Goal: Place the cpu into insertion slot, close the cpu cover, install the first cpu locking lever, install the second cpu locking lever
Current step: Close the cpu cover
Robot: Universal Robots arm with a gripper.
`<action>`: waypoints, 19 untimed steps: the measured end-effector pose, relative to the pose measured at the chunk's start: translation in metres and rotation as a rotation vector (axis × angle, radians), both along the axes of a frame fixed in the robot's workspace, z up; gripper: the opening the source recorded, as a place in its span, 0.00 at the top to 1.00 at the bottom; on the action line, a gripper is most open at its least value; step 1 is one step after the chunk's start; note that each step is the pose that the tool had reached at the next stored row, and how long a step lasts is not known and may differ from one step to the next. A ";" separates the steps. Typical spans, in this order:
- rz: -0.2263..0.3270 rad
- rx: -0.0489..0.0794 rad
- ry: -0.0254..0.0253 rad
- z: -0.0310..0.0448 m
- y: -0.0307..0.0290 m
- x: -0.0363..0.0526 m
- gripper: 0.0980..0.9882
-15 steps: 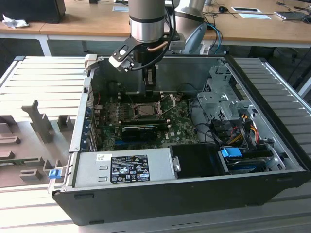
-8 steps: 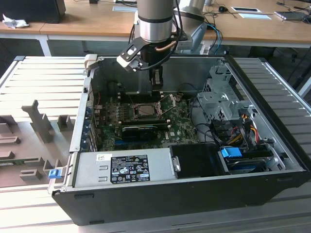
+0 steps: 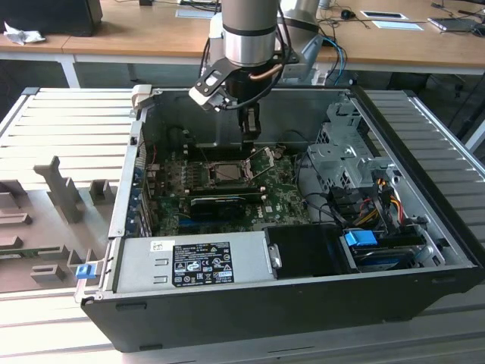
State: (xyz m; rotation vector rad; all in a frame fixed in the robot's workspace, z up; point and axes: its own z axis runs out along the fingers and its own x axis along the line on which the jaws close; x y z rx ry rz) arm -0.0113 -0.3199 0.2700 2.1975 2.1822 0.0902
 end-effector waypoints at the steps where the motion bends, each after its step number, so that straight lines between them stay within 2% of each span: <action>1: 0.000 0.000 0.0000 -0.0001 0.0000 0.0008 0.99; 5: 0.000 0.000 0.0000 -0.0005 0.0001 0.0098 0.99; 11: 0.005 0.000 0.0007 -0.0034 0.0000 0.0371 0.99; 17: 0.015 0.000 0.0012 -0.0070 0.0000 0.0529 0.99; 19: 0.027 0.000 0.0014 -0.0106 0.0003 0.0624 0.99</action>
